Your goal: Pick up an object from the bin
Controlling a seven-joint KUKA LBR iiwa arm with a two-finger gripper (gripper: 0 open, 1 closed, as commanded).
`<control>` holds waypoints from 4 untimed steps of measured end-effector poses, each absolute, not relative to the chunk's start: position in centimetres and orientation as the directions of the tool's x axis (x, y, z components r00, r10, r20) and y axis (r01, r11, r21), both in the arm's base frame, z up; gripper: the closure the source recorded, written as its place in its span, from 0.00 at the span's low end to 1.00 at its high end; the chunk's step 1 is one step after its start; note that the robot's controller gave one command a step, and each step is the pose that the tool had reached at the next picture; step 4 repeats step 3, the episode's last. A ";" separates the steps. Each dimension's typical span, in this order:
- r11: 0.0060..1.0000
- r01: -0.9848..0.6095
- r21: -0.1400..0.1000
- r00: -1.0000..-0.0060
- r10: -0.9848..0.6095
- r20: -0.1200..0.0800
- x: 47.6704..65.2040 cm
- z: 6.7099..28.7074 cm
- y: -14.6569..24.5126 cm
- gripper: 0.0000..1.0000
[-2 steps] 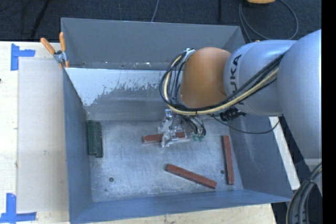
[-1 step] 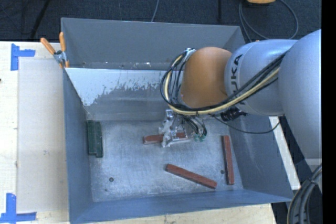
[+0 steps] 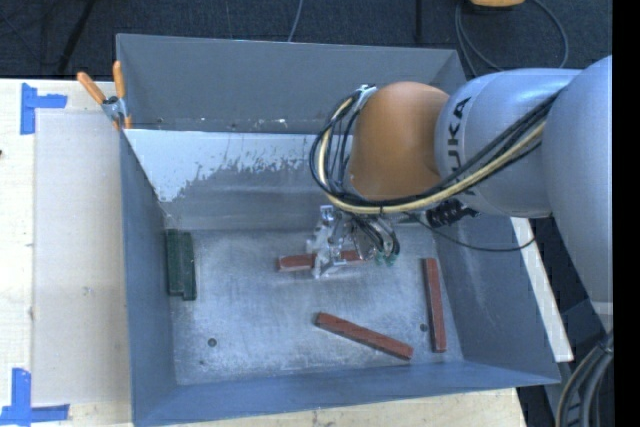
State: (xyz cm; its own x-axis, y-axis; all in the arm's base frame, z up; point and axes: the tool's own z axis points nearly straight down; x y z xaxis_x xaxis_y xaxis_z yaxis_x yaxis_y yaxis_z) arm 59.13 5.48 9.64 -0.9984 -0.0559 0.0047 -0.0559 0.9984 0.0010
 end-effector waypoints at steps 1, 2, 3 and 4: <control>0.999 -0.055 0.001 -0.999 -0.055 -0.001 59.3 11.0 5.5 1.00; 0.999 -0.054 0.001 -0.999 -0.054 -0.004 59.3 11.8 5.5 1.00; 0.999 -0.053 0.001 -0.999 -0.053 -0.003 59.4 12.2 5.5 1.00; 0.999 -0.053 0.001 -0.999 -0.053 -0.003 59.4 12.2 5.5 1.00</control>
Offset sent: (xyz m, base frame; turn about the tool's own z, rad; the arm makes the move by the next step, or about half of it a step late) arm 0.0001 0.0000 0.0318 0.0000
